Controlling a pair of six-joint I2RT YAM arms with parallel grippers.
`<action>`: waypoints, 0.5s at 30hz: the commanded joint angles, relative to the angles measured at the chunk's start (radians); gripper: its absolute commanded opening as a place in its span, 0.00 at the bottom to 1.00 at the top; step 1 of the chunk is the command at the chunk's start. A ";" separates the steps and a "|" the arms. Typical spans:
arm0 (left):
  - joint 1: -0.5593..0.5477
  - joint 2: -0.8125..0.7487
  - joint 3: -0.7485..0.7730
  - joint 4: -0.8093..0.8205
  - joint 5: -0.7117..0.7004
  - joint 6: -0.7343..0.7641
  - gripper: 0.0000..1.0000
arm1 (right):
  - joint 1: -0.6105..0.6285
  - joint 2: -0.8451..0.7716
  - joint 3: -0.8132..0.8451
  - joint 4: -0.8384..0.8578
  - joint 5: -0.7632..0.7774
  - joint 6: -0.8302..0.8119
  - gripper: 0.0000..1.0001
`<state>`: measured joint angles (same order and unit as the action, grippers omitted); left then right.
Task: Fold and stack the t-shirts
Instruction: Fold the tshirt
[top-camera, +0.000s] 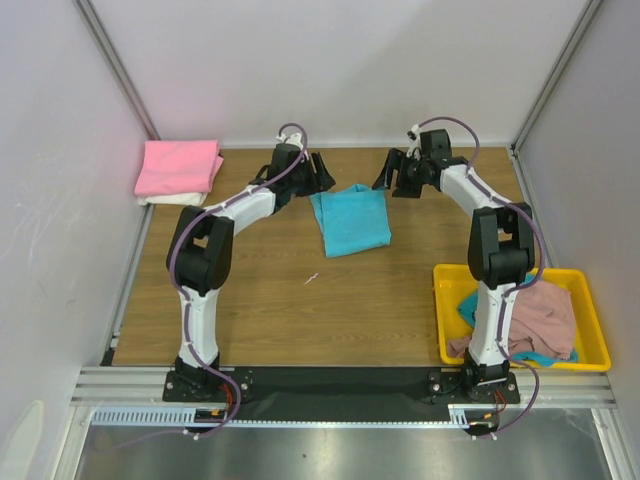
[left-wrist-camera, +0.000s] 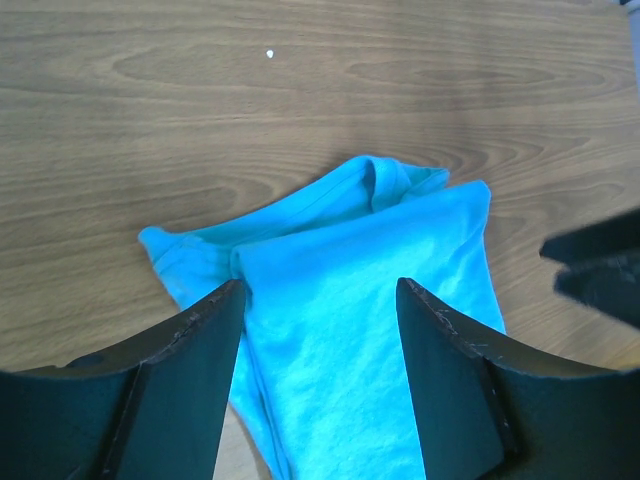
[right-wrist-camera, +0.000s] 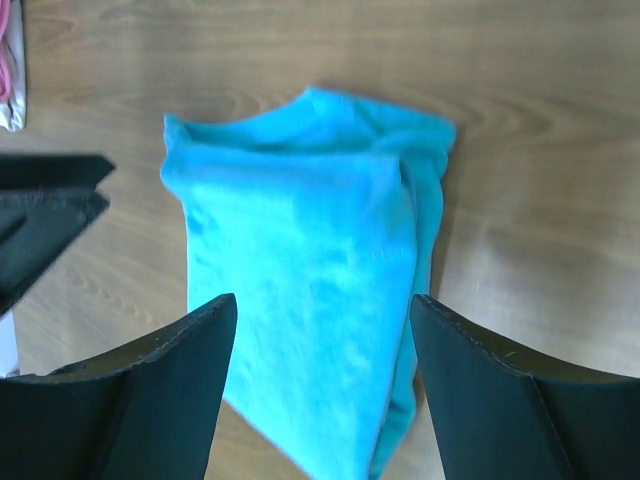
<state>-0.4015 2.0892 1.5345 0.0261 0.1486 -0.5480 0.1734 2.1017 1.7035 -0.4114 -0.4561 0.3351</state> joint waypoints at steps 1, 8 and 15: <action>-0.002 0.022 0.049 0.031 0.025 0.017 0.68 | -0.006 -0.075 -0.044 0.042 0.026 -0.018 0.76; -0.002 0.063 0.081 -0.003 0.011 0.013 0.67 | -0.006 -0.003 -0.001 0.071 0.017 0.002 0.72; -0.002 0.100 0.096 -0.017 0.025 0.007 0.67 | -0.003 0.086 0.083 0.079 0.022 0.013 0.68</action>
<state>-0.4015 2.1742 1.5852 0.0040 0.1612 -0.5488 0.1726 2.1513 1.7180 -0.3592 -0.4465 0.3435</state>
